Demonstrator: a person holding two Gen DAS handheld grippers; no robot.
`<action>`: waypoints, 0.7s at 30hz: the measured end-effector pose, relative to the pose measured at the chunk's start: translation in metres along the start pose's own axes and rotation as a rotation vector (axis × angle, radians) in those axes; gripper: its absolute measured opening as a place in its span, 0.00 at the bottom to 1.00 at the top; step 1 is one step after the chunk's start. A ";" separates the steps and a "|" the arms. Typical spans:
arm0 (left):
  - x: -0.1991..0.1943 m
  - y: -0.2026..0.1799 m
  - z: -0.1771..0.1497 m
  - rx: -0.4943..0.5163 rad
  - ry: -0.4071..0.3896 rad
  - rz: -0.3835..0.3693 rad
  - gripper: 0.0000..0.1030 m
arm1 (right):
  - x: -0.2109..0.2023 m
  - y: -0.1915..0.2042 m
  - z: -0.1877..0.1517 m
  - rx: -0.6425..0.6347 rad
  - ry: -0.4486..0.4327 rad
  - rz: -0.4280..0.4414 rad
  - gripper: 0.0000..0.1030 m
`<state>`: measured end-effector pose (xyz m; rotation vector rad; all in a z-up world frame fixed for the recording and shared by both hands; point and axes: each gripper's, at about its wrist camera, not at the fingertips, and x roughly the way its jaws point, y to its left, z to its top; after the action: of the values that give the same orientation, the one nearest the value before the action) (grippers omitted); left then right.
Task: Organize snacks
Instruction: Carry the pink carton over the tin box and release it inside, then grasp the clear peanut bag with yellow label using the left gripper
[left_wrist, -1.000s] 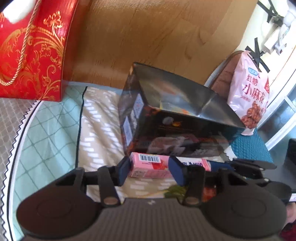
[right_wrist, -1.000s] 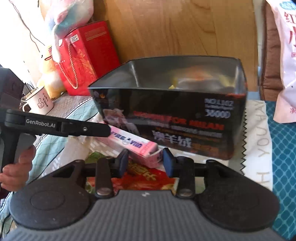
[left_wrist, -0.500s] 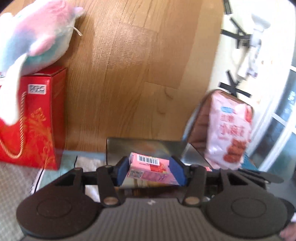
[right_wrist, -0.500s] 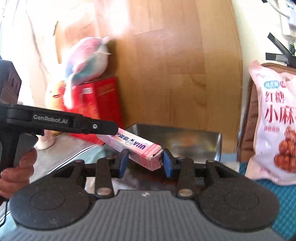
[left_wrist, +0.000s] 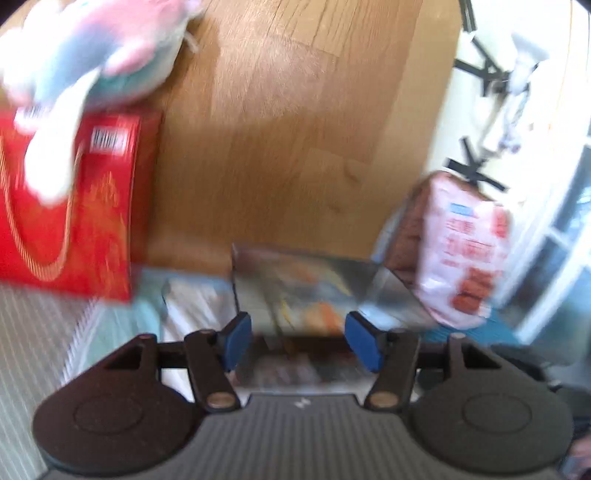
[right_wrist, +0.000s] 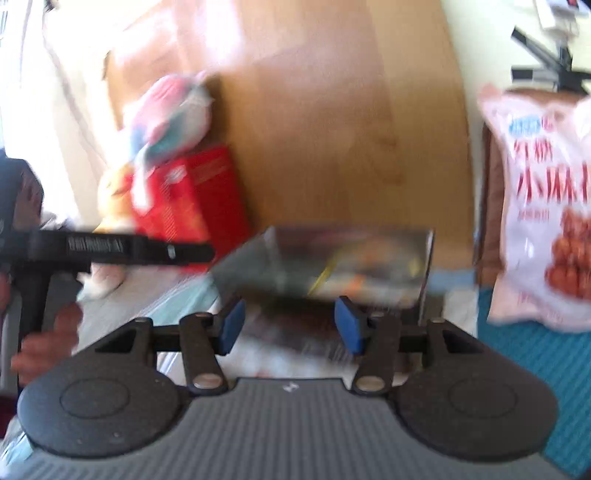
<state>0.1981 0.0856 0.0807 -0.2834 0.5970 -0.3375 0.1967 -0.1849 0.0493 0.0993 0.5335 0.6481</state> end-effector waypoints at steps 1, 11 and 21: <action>-0.007 0.000 -0.008 -0.015 0.014 -0.038 0.56 | -0.006 0.006 -0.009 -0.014 0.026 0.013 0.55; -0.027 -0.030 -0.084 -0.013 0.153 -0.124 0.55 | -0.037 0.069 -0.098 -0.414 0.079 -0.286 0.54; -0.032 -0.048 -0.128 -0.107 0.279 -0.191 0.54 | -0.071 0.033 -0.073 -0.126 0.138 0.004 0.56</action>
<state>0.0869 0.0339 0.0128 -0.4011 0.8667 -0.5357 0.0944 -0.2071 0.0262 -0.0635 0.6239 0.6943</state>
